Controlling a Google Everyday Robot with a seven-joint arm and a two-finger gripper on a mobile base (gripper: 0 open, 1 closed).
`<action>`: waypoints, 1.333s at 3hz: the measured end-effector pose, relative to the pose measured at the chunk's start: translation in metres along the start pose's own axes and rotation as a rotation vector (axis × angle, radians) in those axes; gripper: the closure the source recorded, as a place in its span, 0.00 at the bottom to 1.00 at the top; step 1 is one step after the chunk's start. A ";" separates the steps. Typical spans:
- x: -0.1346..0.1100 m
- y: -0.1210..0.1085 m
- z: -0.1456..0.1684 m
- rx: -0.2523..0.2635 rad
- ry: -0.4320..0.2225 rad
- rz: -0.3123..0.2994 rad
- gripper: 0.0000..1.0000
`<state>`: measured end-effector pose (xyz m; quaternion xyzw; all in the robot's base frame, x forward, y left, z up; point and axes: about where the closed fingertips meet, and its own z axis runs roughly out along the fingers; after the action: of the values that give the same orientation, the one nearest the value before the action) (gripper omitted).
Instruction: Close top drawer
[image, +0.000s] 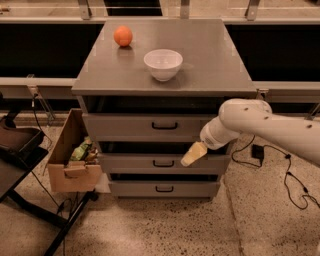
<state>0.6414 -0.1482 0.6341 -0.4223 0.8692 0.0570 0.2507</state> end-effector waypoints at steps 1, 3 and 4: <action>-0.005 0.043 -0.013 -0.076 0.127 -0.109 0.00; 0.010 0.092 -0.150 -0.039 0.385 -0.282 0.00; 0.022 0.079 -0.246 0.076 0.386 -0.191 0.00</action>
Offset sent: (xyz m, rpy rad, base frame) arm -0.1633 0.0357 0.1167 -0.5051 0.2552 0.4219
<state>0.4745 -0.1896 0.8276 -0.4962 0.8586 -0.0817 0.0995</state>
